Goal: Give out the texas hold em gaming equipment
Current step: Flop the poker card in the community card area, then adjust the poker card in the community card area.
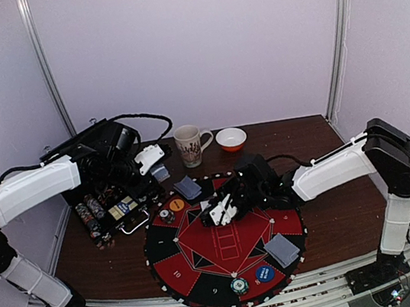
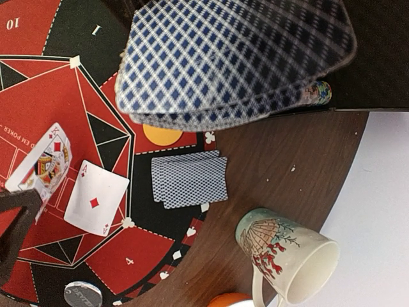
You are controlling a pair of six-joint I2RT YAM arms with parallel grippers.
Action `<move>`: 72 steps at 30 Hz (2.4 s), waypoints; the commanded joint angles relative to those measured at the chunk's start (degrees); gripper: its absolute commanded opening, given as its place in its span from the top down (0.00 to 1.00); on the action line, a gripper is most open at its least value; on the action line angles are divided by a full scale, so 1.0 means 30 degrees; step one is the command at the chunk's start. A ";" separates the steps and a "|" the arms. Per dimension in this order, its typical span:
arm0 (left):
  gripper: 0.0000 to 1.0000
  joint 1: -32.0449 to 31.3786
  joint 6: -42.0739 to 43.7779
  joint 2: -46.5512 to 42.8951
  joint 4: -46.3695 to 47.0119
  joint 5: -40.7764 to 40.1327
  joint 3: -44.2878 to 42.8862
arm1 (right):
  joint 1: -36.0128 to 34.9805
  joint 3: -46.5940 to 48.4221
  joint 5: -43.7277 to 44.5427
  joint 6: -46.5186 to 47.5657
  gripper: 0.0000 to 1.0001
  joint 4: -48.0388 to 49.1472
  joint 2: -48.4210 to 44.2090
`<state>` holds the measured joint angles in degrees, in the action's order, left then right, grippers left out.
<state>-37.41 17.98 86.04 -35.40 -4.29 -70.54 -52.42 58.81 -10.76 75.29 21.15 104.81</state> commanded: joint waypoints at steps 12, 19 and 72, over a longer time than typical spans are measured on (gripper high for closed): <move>0.55 0.0201 0.0007 0.0002 0.0782 0.0025 -0.0070 | -0.0959 -0.2162 -0.0853 0.3973 0.93 -0.3561 -0.0579; 0.55 0.0199 -0.0020 -0.0053 0.0670 0.0058 -0.0073 | -0.0664 -0.2699 0.1066 0.4141 0.82 -0.3319 -0.1001; 0.55 0.0223 -0.0084 -0.0072 0.0578 0.0289 0.0105 | -0.0435 0.5210 0.2478 -1.6592 0.36 -1.1403 0.3671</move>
<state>-37.32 17.98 86.19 -35.46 -3.81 -70.50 -54.50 72.64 -6.11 22.55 -10.04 114.17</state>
